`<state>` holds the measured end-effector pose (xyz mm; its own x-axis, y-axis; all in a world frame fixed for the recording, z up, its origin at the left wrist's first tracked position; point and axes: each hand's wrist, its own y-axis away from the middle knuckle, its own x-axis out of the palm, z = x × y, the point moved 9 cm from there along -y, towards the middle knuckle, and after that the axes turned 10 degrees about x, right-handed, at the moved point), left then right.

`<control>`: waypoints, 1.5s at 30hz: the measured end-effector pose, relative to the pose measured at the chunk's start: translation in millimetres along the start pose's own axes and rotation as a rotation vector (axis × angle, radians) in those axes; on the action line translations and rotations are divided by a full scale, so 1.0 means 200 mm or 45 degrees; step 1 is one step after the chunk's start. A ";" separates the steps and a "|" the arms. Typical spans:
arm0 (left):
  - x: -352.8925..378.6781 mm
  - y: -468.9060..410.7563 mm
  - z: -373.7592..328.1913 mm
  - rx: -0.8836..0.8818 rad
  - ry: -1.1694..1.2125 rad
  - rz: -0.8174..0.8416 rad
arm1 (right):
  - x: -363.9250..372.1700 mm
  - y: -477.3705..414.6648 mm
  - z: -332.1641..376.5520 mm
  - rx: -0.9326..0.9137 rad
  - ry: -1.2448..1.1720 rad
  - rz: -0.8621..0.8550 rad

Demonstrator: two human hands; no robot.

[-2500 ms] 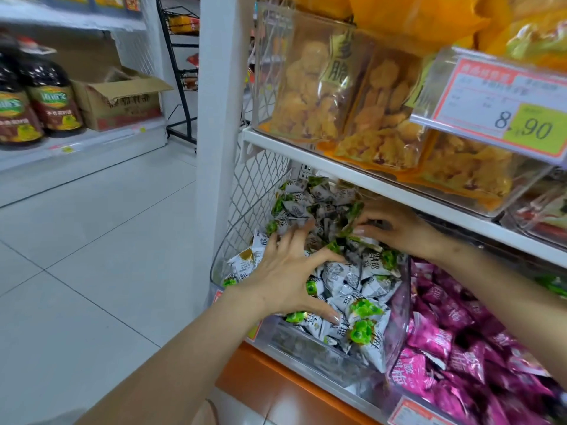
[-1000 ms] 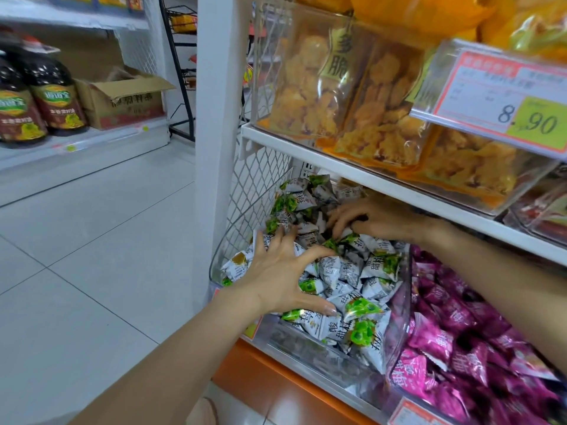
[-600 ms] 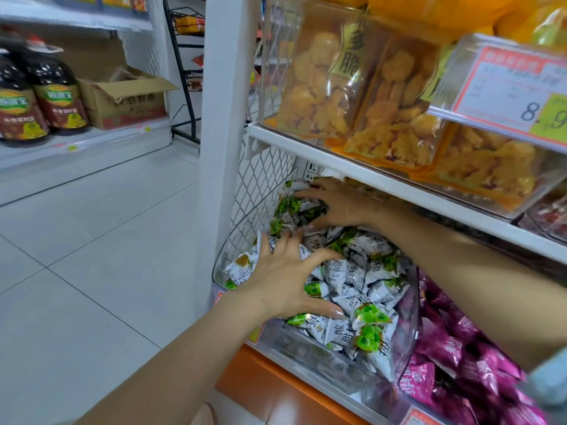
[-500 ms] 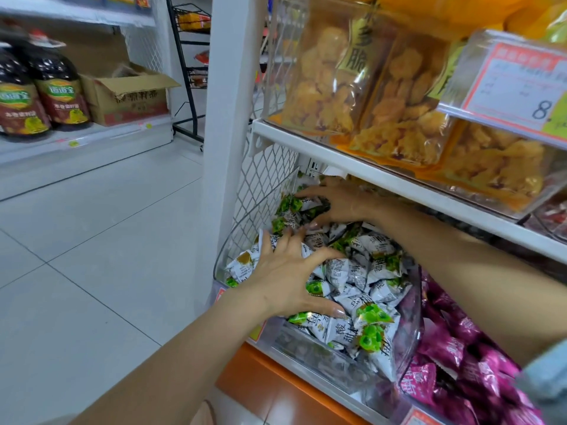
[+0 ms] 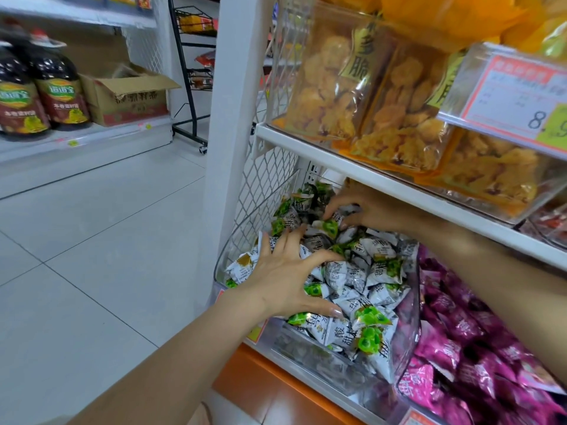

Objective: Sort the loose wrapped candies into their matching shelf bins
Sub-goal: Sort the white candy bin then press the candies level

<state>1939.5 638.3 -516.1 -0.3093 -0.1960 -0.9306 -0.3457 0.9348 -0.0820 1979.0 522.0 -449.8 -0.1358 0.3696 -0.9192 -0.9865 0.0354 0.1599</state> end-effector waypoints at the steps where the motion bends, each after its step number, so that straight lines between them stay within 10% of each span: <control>1: 0.00 0.00 0.00 0.002 -0.004 -0.009 | 0.00 0.02 0.00 -0.016 0.014 -0.005; 28: -0.07 -0.05 0.00 -0.054 0.156 -0.125 | 0.00 0.22 -0.10 0.040 -0.558 -0.019; 45: -0.05 -0.07 0.01 -0.042 0.141 -0.139 | 0.04 0.41 -0.04 0.013 -0.265 -0.030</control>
<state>1949.2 627.0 -506.0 -0.3633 -0.3294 -0.8715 -0.4112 0.8961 -0.1672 1897.0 520.3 -446.6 -0.0900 0.5527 -0.8285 -0.9880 0.0554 0.1443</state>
